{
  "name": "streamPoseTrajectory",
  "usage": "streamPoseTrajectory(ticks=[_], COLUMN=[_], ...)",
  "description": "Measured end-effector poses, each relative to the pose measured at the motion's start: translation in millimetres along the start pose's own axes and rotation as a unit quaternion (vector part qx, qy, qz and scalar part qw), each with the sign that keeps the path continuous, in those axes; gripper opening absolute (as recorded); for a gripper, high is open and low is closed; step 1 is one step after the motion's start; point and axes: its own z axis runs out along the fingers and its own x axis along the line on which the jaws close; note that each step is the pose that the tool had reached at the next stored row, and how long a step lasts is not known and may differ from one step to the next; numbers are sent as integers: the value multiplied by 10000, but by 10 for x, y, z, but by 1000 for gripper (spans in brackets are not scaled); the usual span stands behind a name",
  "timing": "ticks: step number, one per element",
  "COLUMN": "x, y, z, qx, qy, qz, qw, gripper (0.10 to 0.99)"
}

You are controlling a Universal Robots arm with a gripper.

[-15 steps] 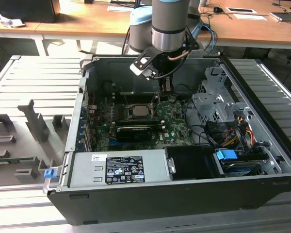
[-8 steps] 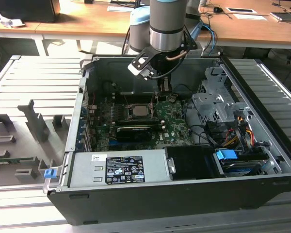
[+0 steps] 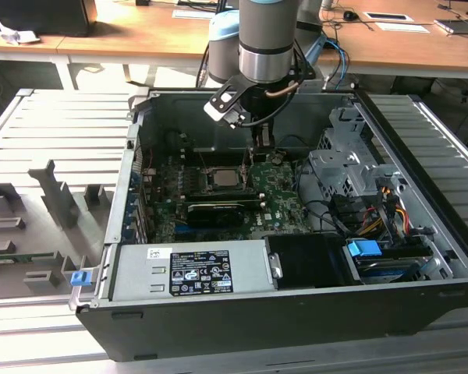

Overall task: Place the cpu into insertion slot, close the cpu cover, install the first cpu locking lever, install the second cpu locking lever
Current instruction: 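Close the cpu cover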

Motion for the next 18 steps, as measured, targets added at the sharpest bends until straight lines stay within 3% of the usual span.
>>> streamPoseTrajectory(ticks=[18], x=[-2], y=[-64], z=[-6], qx=[0], qy=[0], qz=[0], qw=[10000], gripper=[106])
